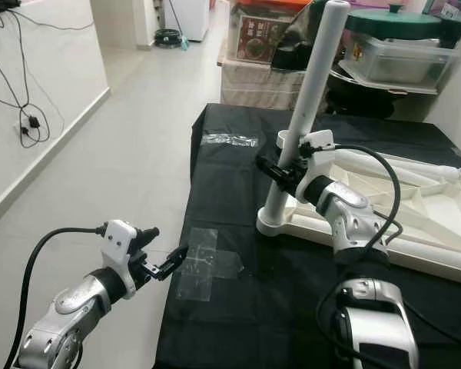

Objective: Building children table

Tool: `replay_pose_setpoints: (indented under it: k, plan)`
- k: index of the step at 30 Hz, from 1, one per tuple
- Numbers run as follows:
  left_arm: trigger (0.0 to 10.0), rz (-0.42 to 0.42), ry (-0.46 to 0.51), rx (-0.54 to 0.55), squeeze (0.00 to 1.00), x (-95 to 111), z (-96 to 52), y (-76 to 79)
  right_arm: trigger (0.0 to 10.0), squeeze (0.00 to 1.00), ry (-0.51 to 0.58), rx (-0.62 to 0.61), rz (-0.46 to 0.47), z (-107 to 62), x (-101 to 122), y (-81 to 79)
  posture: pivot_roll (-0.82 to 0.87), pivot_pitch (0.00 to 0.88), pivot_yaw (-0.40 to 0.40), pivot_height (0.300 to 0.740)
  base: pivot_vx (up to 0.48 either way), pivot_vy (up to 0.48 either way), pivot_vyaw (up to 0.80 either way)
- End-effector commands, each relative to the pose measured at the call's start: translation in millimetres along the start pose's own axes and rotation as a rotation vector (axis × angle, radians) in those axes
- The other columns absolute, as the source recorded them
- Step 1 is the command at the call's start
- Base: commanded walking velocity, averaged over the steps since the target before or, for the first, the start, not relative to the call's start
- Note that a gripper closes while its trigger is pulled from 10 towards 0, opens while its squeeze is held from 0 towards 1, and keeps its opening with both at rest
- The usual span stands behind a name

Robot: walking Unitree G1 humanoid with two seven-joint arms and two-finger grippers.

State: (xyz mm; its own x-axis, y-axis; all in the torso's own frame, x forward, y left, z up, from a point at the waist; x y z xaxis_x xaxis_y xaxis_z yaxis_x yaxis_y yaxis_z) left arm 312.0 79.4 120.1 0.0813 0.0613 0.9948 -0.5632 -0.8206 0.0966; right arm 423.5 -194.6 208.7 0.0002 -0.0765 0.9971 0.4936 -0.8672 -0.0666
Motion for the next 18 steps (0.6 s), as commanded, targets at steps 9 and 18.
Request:
replay_pose_setpoints:
  k: [9,18]
  plan:
    - [10.0,0.004,-0.015,-0.012,0.00,-4,1.0,1.8,0.0,0.00,0.006,-0.228,0.099,2.7,-26,4.6,0.07,0.000,-0.067,0.740,0.000,0.000,0.00]
    - [10.0,0.001,-0.008,-0.018,0.00,-2,4.7,3.9,0.0,0.00,-0.223,-1.156,0.036,-85.8,-100,42.7,0.07,0.000,-0.070,0.740,0.000,0.000,0.00]
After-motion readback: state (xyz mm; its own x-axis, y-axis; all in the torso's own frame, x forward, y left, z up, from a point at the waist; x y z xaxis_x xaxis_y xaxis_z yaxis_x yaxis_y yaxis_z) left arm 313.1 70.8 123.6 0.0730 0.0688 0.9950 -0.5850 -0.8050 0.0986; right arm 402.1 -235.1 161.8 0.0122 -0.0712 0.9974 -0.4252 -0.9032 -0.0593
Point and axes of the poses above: a point about 5 cm out from each wrist's last joint towards the gripper, its own z axis pointing out of the wrist towards the gripper, its own x axis along the axis of the wrist's last joint, y = z × x, the point moved 6 cm from there along z, pointing out of the wrist towards the gripper, and after that the axes turned 1 degree about -z, right-handed, at the moved point
